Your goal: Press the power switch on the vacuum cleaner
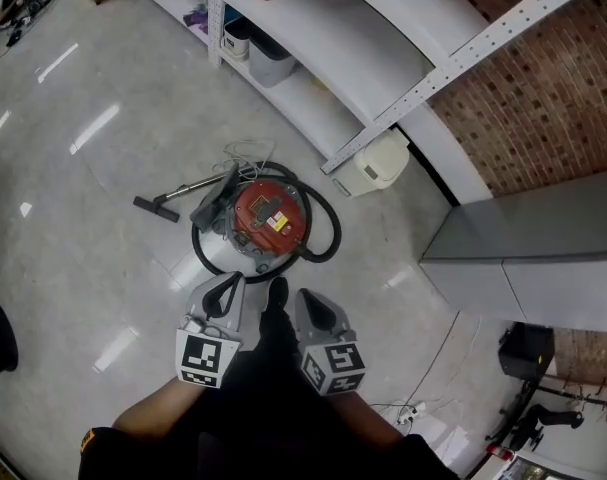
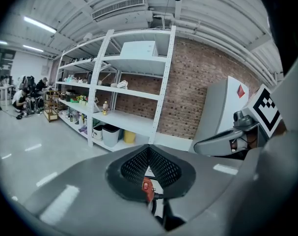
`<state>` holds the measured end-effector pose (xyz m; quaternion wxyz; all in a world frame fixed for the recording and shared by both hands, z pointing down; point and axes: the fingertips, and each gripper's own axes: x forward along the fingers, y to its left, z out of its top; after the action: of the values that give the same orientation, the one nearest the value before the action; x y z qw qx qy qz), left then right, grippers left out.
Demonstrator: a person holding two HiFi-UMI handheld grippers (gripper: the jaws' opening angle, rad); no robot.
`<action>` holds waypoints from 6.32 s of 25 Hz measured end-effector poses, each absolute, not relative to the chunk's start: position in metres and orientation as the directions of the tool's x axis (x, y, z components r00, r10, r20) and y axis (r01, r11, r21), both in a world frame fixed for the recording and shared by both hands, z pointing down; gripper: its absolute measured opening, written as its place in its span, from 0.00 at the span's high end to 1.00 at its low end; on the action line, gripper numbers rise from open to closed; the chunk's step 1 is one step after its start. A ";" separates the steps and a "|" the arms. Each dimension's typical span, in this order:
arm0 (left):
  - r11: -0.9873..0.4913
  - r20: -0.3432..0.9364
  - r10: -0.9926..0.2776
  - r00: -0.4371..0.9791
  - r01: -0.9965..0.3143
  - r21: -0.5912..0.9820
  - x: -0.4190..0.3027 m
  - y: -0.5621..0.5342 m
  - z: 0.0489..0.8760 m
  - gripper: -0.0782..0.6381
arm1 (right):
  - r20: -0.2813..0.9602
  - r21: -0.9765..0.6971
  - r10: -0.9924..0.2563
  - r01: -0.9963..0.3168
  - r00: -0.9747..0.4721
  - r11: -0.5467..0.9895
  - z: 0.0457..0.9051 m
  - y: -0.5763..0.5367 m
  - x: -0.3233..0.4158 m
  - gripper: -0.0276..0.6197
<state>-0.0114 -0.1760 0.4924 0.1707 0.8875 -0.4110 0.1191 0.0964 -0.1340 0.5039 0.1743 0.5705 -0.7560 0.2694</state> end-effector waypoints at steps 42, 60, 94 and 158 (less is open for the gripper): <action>-0.433 0.676 -0.571 0.466 -0.871 0.234 0.084 -0.246 0.771 0.87 | 0.853 -0.194 -0.437 -0.951 -0.285 0.242 0.845 -0.269 0.179 0.97; -0.443 0.736 -0.488 0.469 -0.860 0.254 0.082 -0.235 0.812 0.87 | 0.917 -0.168 -0.319 -0.956 -0.241 0.239 0.923 -0.278 0.186 0.97; -0.519 0.634 -0.555 0.538 -0.820 0.241 0.044 -0.237 0.686 0.87 | 0.859 -0.171 -0.449 -0.965 -0.244 0.197 0.782 -0.271 0.166 0.97; -0.556 0.312 -0.762 0.567 -0.821 0.134 -0.008 0.039 0.457 0.87 | 0.391 -0.189 -0.819 -0.907 -0.421 0.376 0.458 0.054 0.086 0.97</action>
<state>-0.0076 0.0391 0.4574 0.1329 0.8751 -0.4523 0.1094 0.0856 0.0541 0.4575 0.1168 0.5254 -0.8212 0.1897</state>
